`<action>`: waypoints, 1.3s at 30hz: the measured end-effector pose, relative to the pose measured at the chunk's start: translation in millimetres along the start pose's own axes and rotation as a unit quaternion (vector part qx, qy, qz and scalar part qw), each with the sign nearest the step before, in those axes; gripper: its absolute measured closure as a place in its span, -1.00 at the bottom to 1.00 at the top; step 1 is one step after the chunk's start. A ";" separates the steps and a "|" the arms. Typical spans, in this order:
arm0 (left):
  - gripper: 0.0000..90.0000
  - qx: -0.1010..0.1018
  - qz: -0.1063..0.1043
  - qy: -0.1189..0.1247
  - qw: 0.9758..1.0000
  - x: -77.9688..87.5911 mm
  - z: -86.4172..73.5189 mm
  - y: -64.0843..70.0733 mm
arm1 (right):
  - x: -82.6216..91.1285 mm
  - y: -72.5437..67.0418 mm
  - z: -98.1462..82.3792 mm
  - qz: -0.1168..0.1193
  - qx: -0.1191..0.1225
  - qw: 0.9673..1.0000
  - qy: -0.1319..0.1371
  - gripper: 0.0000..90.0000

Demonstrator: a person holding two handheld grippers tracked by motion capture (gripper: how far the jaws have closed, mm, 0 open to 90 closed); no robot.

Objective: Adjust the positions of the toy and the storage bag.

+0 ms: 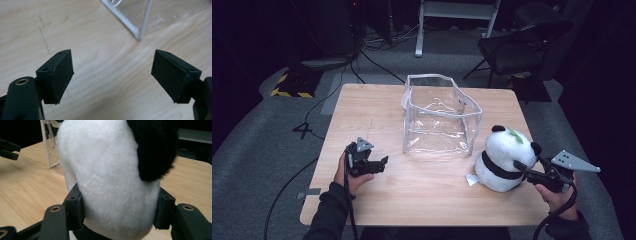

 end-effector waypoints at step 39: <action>-0.54 0.032 0.017 0.093 0.995 -3.6 182.2 34.2 | 1.4 2.2 -2.6 0.004 0.008 1.000 -0.006 -0.19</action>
Point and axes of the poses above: each handheld gripper's, and its own axes: x roughly backward along the jaws, z roughly out of its top, y roughly to its right, the point moved 6 cm from there along -x, roughly forward along the jaws, and after that the axes turned 13 degrees about z, right-handed, at the moved point
